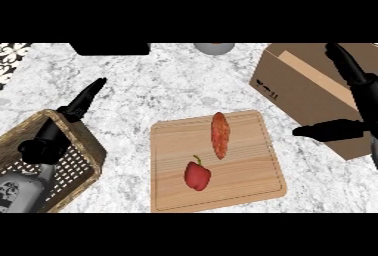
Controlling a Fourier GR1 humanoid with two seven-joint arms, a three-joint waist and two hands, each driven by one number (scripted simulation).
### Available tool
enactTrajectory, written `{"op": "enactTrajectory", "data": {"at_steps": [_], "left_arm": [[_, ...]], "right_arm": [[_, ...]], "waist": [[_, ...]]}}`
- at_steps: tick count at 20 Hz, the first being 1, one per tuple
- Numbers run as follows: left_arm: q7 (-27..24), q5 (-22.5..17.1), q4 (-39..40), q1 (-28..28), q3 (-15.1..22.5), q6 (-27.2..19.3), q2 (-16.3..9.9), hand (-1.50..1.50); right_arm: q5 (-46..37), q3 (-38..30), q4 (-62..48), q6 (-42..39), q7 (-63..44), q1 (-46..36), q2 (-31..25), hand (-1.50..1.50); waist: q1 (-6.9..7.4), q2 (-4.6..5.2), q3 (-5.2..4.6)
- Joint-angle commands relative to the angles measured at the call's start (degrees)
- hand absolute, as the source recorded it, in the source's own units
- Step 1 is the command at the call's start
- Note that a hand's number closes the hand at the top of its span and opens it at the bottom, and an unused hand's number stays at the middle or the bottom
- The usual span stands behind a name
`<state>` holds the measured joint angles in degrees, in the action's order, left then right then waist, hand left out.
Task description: Pick the sweet potato from the cutting board and place it in the cardboard box
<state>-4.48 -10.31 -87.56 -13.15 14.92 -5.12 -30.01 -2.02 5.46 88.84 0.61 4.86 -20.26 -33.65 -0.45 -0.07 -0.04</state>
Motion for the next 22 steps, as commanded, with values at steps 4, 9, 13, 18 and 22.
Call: {"op": "enactTrajectory", "data": {"at_steps": [4,9,13,18,22], "left_arm": [[-0.7,0.8,1.8,-2.6,-1.3,3.0,-0.4,0.0],[-0.9,2.8,0.7,-1.8,1.5,0.6,2.0,0.0],[-1.1,2.9,1.8,-2.4,1.0,2.2,1.1,0.0],[-4.9,2.2,4.4,-0.6,-0.1,4.5,1.3,0.0],[-1.9,4.4,2.8,-2.8,0.3,2.4,3.1,0.0]], "right_arm": [[-11.3,8.1,2.9,-4.0,-1.3,-1.8,-3.0,-1.5],[-14.7,15.3,6.9,-15.4,-15.9,-8.2,-7.2,-1.5],[-16.5,21.1,9.4,-22.2,-24.5,-13.0,-4.2,-1.5],[-18.4,26.2,11.3,-29.3,-38.7,-18.9,2.4,-1.5],[-17.8,27.5,8.0,-34.2,-49.8,-24.6,10.9,-1.5]], "waist": [[0.35,0.12,-0.01],[0.69,-0.06,-0.15],[0.96,-0.03,-0.1],[1.01,-0.01,-0.11],[1.05,0.01,-0.06]]}}
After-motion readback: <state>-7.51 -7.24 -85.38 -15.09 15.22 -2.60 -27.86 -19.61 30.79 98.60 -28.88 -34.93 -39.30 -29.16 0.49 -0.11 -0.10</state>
